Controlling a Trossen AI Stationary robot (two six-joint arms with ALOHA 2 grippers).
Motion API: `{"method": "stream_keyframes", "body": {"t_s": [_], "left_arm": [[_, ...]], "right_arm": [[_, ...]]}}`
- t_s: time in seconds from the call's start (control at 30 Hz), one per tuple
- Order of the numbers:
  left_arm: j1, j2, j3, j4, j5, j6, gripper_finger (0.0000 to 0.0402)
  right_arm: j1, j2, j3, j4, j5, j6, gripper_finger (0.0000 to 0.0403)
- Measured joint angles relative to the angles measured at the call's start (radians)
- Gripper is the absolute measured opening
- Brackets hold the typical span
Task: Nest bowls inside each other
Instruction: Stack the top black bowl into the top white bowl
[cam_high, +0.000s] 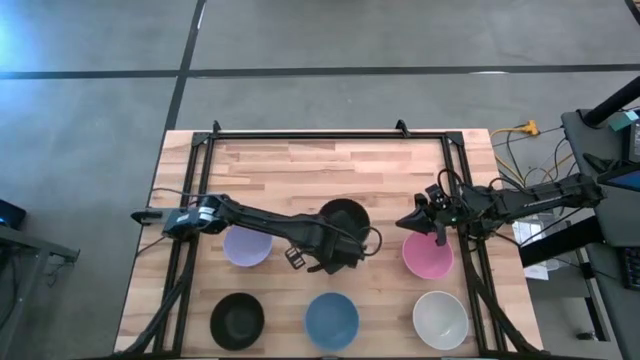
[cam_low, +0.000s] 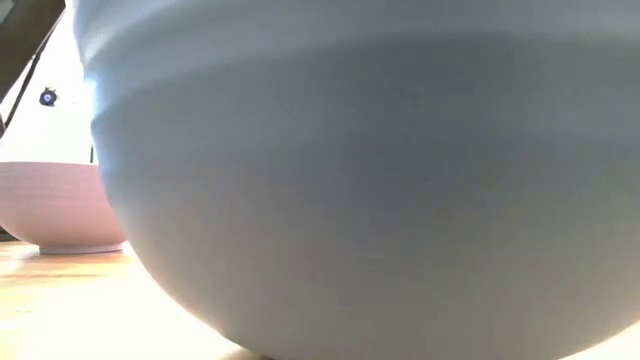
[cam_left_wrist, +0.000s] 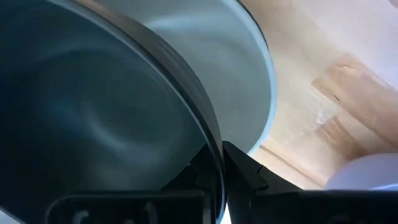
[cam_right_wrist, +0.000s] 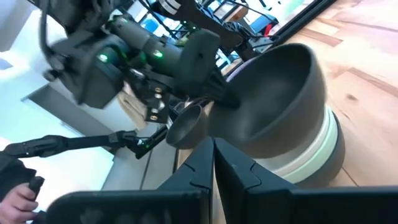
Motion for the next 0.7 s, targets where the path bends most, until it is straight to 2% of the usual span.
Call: {"method": "stream_keyframes", "body": {"t_s": [0.23,0.47,0.7], "left_arm": [[-0.011,0.000,-0.024,0.011,0.002,-0.009,0.0000],[-0.055,0.000,-0.059,0.103,-0.007,-0.007,0.0000],[-0.071,0.000,-0.088,0.082,-0.019,-0.011,0.0000]], "right_arm": [[0.019,0.001,0.001,0.000,-0.021,0.000,0.0009],[0.028,0.001,0.001,0.000,-0.022,0.000,0.0009],[0.037,0.001,0.001,0.000,-0.021,-0.001,0.0009]]}}
